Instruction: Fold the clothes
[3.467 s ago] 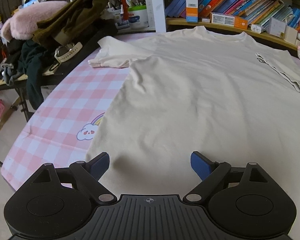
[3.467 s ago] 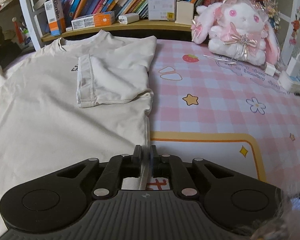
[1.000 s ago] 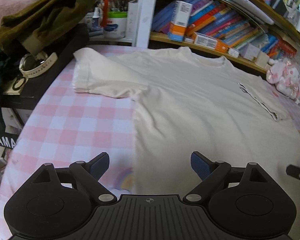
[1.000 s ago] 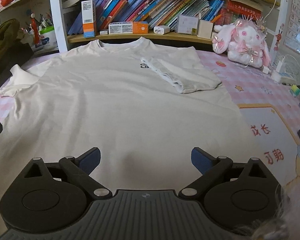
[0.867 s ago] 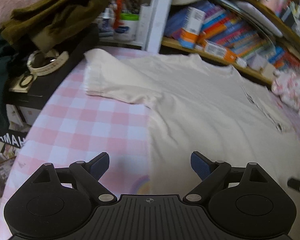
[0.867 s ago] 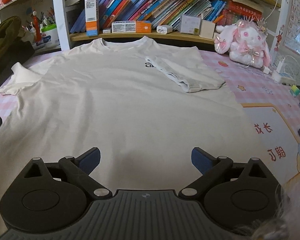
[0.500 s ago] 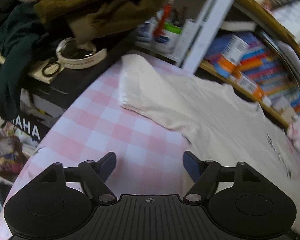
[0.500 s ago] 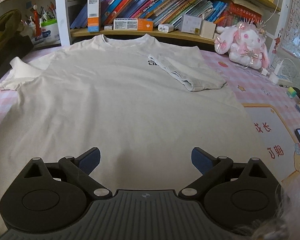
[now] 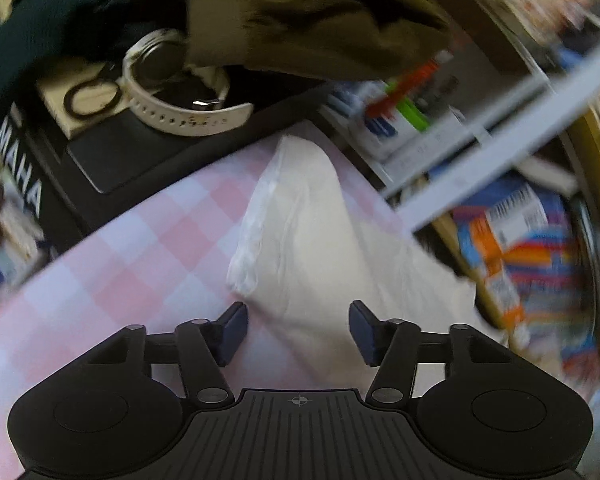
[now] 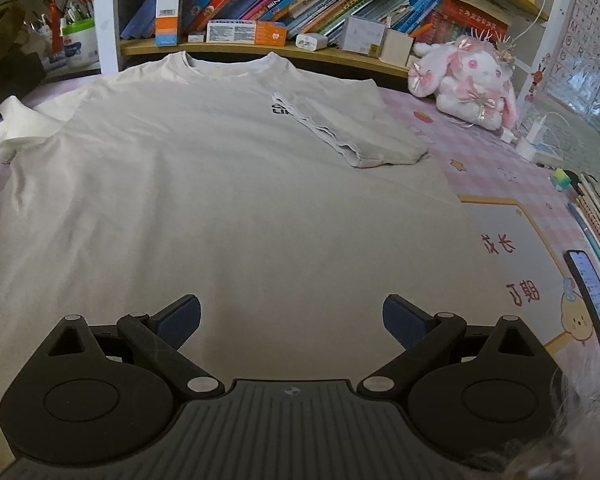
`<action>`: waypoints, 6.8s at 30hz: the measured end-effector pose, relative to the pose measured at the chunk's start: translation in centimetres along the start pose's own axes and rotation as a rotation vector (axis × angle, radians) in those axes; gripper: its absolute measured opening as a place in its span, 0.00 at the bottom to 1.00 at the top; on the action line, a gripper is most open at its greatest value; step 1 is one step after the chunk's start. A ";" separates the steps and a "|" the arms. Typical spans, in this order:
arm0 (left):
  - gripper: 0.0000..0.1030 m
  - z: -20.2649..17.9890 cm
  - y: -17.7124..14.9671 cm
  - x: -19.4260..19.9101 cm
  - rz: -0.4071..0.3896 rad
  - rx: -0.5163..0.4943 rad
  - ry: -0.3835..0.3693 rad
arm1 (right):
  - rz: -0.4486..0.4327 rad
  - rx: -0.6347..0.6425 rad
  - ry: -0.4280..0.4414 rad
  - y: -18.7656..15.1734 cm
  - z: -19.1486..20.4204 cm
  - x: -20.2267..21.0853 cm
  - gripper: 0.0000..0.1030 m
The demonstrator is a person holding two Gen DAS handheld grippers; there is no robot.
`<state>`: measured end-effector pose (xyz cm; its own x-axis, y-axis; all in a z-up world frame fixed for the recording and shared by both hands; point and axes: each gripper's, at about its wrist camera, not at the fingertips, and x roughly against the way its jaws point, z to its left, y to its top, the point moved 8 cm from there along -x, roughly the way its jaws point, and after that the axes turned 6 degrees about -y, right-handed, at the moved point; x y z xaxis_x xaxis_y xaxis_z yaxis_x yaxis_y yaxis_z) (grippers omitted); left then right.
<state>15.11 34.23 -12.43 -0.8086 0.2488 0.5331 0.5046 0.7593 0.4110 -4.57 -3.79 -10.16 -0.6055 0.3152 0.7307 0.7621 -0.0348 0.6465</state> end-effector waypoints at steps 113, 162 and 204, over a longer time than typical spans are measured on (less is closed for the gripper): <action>0.32 -10.4 -5.5 -0.5 0.208 -0.666 -0.070 | 0.051 -0.083 -0.028 -2.1 -9.4 -5.0 0.99; 0.71 -2.6 -27.7 21.8 0.111 -0.631 0.265 | -0.021 -0.045 0.185 -12.0 -19.8 2.7 0.96; 0.02 4.8 -22.9 21.7 0.345 -0.473 0.051 | 0.333 -0.346 0.525 -12.2 -24.0 1.2 0.06</action>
<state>-15.43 25.19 -13.83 -0.5639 0.3959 0.7247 0.8257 0.2855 0.4865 -20.07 -25.70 -11.87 -0.4497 -0.2597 0.8546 0.8622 -0.3761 0.3394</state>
